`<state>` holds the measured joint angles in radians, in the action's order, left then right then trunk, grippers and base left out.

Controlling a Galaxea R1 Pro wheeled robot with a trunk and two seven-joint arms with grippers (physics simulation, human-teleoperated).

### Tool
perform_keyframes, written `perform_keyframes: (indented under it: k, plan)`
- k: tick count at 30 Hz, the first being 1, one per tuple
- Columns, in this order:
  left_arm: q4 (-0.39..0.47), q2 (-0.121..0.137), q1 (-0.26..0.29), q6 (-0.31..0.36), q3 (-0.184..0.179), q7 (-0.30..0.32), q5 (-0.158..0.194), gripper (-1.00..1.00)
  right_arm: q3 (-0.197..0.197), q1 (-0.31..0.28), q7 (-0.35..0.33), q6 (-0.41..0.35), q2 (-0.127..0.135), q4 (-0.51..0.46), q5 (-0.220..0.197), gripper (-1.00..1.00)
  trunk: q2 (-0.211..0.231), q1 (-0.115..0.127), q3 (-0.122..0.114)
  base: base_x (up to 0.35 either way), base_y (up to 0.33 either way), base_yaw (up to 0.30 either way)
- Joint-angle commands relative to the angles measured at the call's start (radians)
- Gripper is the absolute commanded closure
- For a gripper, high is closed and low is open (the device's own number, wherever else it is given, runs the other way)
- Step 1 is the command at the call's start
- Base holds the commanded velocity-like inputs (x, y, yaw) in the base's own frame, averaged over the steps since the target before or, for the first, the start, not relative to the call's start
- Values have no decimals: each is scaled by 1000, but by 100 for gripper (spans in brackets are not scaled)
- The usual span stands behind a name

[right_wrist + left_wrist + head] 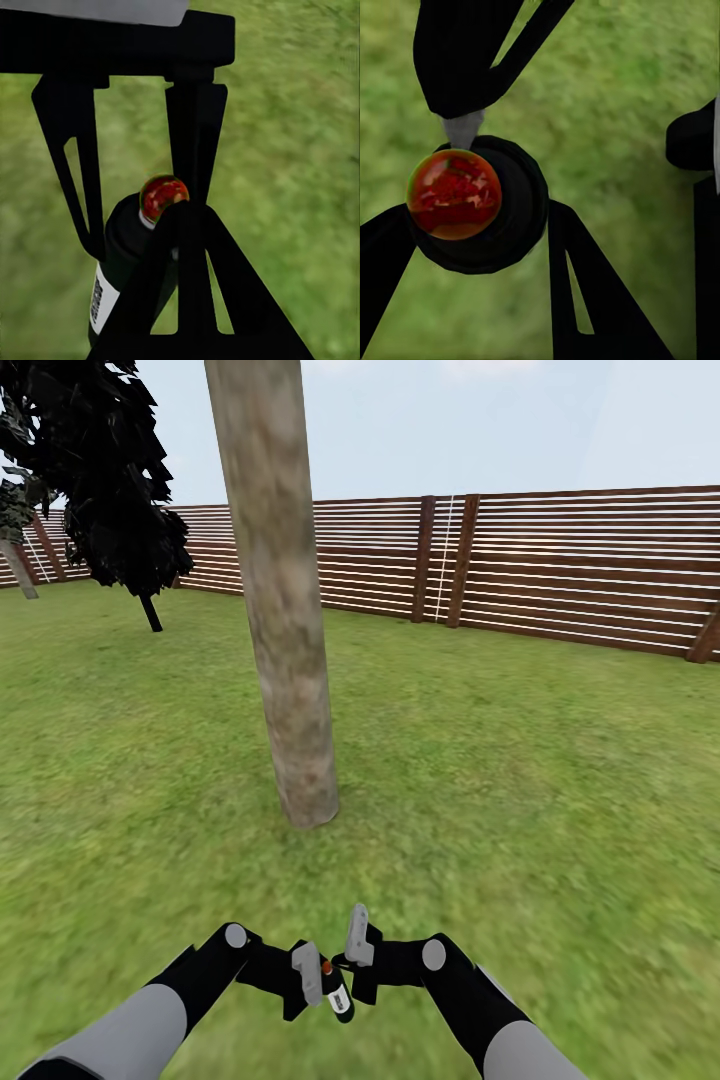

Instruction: In the garden, pick up the pesticide atomizer on the floor and spray pesticide onto both trees until each tree trunk is fully covered.

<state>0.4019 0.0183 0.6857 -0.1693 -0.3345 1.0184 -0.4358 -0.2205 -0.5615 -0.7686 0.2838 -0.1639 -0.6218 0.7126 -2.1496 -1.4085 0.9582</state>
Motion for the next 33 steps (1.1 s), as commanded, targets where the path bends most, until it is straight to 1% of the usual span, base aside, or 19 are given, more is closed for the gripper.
perform_keyframes:
  k: [1,7,10,12,15,19,20,21,22,24,25,26,27,28,29,30,31,32,33]
  plan:
    - [1,0,0,-10,0,0,-8,100,1,0,-1,6,0,-1,10,100,0,0,1,0,0,0]
    - [-1,5,1,-10,-3,0,-12,100,1,-1,-1,5,0,0,10,100,0,0,1,0,0,0]
    - [-3,23,-3,-9,-6,-1,-17,100,1,0,0,6,0,0,10,100,0,0,1,0,0,0]
    - [-3,53,-4,-8,-6,-4,-30,100,1,-1,0,5,1,0,10,100,0,0,1,0,0,0]
    - [-3,127,-5,-8,-6,-10,-38,100,2,0,0,5,4,1,10,100,0,0,1,0,0,0]
    - [-3,216,-6,-10,-5,-10,-37,100,4,0,0,6,19,3,10,100,0,0,1,0,0,0]
    - [-3,234,-7,-10,-5,-10,-37,100,4,0,0,6,21,3,10,100,0,0,1,0,0,0]
    - [-3,253,-7,-10,-4,-11,-37,100,5,0,0,6,23,3,10,-100,0,0,1,0,0,0]
    - [-3,268,-7,-10,-4,-10,-38,100,6,0,0,6,24,4,10,-100,0,0,1,0,0,0]
    - [-4,298,-11,-8,-2,-13,-38,100,6,0,0,6,45,5,9,-100,0,0,1,0,0,0]
    - [-5,329,-15,-5,9,-63,-30,100,5,0,5,7,67,8,10,-100,0,0,1,0,0,0]
    - [-10,337,-16,-4,18,-95,-22,100,6,0,7,8,82,10,9,-100,0,0,1,0,0,0]
    - [-24,342,-16,-1,45,-158,-2,100,7,1,21,10,117,26,6,-100,0,0,1,0,0,0]
    - [-39,343,-17,2,78,-219,17,100,11,2,61,11,149,57,-2,-100,0,0,1,0,0,0]
    - [-55,342,-17,5,116,-281,30,100,27,3,137,12,173,111,-18,-100,0,0,1,0,0,0]
    - [-72,340,-17,7,156,-342,42,100,54,4,241,12,187,188,-41,-100,0,0,1,0,0,0]
    - [-96,333,-17,9,197,-405,54,100,86,4,363,12,195,275,-65,-100,0,0,1,0,0,0]
    - [-120,316,-17,16,239,-468,67,100,114,4,491,14,198,355,-84,-100,0,0,1,0,0,0]
    - [-141,286,-17,47,293,-542,80,100,138,5,660,19,200,440,-101,-100,0,0,1,0,0,0]
